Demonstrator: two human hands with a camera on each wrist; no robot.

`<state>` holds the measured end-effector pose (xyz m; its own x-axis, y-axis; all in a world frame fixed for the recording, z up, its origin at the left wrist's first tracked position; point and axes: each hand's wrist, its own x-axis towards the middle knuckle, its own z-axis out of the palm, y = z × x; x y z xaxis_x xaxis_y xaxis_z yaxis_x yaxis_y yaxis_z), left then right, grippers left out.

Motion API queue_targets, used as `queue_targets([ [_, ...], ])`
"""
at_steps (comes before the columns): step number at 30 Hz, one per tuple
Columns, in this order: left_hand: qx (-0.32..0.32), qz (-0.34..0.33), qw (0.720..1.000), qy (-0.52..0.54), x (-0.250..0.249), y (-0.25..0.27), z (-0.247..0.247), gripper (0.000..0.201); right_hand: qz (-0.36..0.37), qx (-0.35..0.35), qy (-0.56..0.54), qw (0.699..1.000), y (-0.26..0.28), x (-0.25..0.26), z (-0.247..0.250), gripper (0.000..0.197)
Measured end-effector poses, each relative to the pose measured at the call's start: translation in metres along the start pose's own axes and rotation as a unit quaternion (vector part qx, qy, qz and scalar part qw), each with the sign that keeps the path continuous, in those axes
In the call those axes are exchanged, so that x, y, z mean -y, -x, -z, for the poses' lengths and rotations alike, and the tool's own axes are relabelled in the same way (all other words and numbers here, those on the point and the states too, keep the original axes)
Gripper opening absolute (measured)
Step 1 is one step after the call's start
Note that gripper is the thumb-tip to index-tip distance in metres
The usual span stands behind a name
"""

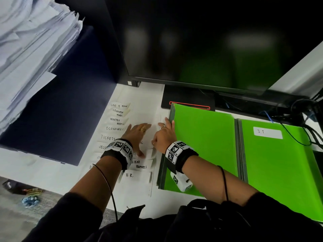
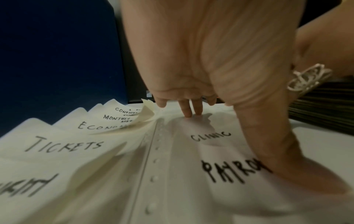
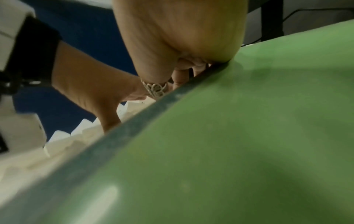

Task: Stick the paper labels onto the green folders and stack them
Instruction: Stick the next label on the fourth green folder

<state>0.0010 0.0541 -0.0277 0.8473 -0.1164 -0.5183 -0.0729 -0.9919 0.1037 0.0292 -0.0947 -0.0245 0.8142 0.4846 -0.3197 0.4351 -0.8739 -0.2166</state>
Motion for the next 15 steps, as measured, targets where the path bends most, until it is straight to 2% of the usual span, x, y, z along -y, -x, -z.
queue_targets([
  [3, 0.010, 0.004, 1.000, 0.006, -0.001, 0.000, 0.003, 0.133, -0.004, -0.018, -0.097, 0.995, -0.001, -0.005, 0.006, 0.027],
  [6, 0.009, 0.010, 0.999, 0.038, -0.003, 0.000, 0.012, 0.120, 0.001, -0.047, -0.238, 0.970, 0.001, -0.015, 0.015, 0.017],
  [8, -0.016, 0.023, 0.996, 0.083, -0.007, -0.002, 0.022, 0.097, 0.014, -0.073, -0.293, 0.953, 0.003, -0.024, 0.020, 0.012],
  [10, -0.068, 0.032, 0.991, 0.111, -0.012, -0.006, 0.034, 0.066, 0.020, -0.120, -0.330, 0.936, 0.005, -0.035, 0.025, 0.008],
  [12, -0.110, 0.035, 0.984, 0.137, -0.019, -0.011, 0.046, 0.040, 0.001, -0.154, -0.357, 0.922, 0.007, -0.048, 0.032, 0.005],
  [15, -0.136, 0.034, 0.972, 0.190, -0.032, -0.021, 0.059, 0.019, -0.041, -0.182, -0.382, 0.905, 0.008, -0.071, 0.041, 0.012],
])
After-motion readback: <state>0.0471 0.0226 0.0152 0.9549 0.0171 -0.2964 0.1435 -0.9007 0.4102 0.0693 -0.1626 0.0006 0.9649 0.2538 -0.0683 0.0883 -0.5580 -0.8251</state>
